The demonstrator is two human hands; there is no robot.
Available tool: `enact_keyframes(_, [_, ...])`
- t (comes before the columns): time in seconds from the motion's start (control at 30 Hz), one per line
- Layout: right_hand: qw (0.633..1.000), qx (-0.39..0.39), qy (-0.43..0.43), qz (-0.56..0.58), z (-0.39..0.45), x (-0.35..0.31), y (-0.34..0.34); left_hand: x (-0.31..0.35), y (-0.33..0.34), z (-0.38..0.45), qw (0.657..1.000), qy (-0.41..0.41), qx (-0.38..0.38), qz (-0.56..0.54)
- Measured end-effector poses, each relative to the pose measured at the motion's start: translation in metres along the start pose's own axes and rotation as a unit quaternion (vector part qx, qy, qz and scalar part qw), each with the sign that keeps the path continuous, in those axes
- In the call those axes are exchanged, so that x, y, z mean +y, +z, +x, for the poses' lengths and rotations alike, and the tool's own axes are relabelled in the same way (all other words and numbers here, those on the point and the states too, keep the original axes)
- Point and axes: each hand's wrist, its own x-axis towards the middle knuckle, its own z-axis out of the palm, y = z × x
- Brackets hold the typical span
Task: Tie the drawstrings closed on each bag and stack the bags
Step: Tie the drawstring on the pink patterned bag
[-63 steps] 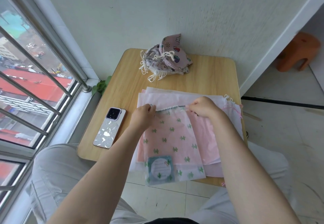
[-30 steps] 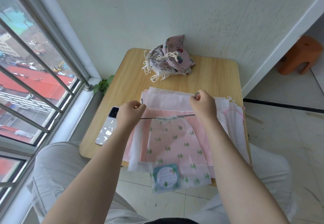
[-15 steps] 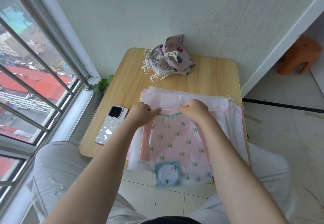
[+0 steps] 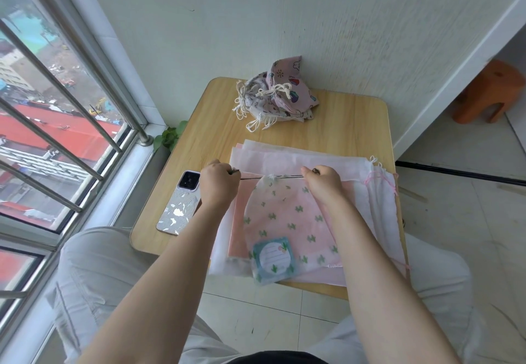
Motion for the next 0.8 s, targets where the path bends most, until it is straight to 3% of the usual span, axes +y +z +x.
enact_keyframes(0.2, [0.994, -0.089, 0.058, 0.007, 0.005, -0.012, -0.026, 0.01, -0.012, 0.022, 0.994, -0.058, -0.088, -0.034])
enact_keyframes(0.3, [0.982, -0.137, 0.056, 0.121, 0.011, -0.023, -0.032, 0.029, -0.018, 0.029, 0.98, -0.042, -0.155, -0.116])
enact_keyframes(0.4, [0.966, -0.165, -0.006, 0.197, 0.014, -0.033, -0.03, 0.041, -0.016, 0.025, 0.974, 0.005, -0.128, -0.187])
enact_keyframes(0.5, [0.978, -0.146, -0.046, 0.139, 0.011, -0.042, -0.028, 0.045, -0.011, 0.02, 0.993, 0.024, -0.08, -0.087])
enact_keyframes(0.63, [0.988, -0.092, -0.078, 0.094, 0.017, -0.046, -0.024, 0.046, 0.0, 0.009, 0.979, -0.021, -0.204, 0.019])
enact_keyframes(0.8, [0.993, 0.042, -0.108, -0.036, 0.019, -0.042, -0.024, 0.056, 0.01, -0.001, 0.97, -0.059, -0.234, 0.019])
